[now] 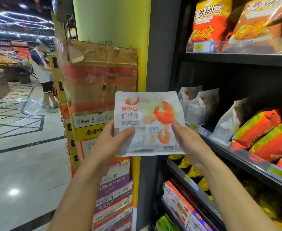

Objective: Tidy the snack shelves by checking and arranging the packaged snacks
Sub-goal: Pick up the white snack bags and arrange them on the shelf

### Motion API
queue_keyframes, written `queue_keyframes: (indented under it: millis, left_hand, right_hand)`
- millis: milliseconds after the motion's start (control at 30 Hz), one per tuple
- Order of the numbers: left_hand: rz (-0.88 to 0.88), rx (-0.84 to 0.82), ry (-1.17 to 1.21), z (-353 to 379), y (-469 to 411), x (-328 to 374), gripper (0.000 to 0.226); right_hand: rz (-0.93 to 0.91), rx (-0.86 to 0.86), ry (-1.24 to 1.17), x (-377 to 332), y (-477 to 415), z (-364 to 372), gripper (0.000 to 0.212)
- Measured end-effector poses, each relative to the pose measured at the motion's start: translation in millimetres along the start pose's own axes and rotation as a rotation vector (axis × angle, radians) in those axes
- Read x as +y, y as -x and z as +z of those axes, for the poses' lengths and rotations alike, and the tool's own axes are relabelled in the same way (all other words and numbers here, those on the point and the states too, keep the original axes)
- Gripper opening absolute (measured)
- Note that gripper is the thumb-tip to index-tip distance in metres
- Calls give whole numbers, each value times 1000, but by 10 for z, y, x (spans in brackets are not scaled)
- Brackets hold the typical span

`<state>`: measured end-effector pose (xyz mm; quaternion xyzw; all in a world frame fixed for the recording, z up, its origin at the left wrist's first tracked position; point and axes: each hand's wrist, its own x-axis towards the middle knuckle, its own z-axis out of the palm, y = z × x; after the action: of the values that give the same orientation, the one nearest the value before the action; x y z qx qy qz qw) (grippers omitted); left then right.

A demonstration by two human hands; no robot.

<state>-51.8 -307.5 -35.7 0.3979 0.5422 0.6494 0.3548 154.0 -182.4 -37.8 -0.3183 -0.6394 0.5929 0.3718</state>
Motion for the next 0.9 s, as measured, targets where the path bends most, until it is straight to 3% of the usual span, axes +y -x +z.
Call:
queue_keyframes:
  millis: [100, 200, 300, 500, 667, 900]
  left_hand:
    - [-134, -9, 240, -94, -59, -93, 27]
    - [-234, -21, 429, -224, -87, -183, 44]
    - [-240, -5, 489, -268, -85, -205, 52]
    - [-214, -9, 414, -285, -97, -155, 25]
    - [-223, -45, 235, -315, -60, -14, 36]
    - [-261, -53, 151, -417, -140, 69, 34]
  right_hand:
    - [13, -22, -3, -132, 112, -13, 72]
    - [28, -64, -41, -240, 193, -16, 85]
    - [24, -92, -38, -315, 245, 17, 84]
    - [43, -178, 25, -327, 236, 112, 72]
    - [89, -123, 15, -319, 195, 166, 48]
    - [254, -54, -233, -266, 97, 166, 42]
